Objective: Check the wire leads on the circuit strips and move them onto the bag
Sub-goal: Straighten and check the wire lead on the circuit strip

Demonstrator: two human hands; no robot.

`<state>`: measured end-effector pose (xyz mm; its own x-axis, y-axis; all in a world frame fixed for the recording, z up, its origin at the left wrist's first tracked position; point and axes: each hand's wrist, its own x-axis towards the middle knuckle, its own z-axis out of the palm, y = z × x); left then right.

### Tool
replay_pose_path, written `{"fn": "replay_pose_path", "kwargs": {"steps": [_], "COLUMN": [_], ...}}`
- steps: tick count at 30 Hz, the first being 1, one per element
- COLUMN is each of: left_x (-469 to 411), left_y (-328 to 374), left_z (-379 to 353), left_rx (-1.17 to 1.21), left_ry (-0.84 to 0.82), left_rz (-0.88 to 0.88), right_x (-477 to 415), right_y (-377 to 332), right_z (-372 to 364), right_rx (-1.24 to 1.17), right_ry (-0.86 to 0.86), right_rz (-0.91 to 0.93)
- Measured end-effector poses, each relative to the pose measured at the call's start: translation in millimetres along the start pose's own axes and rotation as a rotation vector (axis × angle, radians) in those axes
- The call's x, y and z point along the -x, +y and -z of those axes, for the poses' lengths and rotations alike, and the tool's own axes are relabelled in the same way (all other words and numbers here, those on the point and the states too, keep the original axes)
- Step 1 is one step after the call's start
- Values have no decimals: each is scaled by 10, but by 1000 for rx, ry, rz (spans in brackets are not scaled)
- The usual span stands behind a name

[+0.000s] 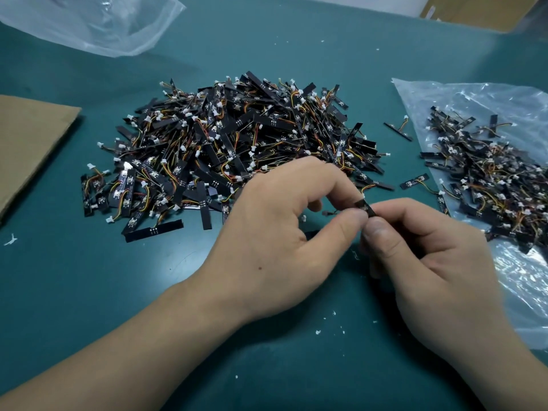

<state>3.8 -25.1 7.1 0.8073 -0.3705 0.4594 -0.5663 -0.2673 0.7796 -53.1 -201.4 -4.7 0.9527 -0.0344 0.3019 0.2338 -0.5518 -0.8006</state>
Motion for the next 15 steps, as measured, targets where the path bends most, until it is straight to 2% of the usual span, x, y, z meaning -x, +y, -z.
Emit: {"fn": "replay_pose_path", "kwargs": {"steps": [6, 15], "left_x": [4, 6], "left_y": [22, 26], "left_z": [-14, -10], "left_rx": [-37, -8], "left_ry": [20, 16], "left_rz": [78, 55], "right_x": [0, -9], "right_y": [-27, -13], "right_z": [-10, -3], "right_rx": [62, -1], "right_ry": [-50, -63], "right_rz": [20, 6]}}
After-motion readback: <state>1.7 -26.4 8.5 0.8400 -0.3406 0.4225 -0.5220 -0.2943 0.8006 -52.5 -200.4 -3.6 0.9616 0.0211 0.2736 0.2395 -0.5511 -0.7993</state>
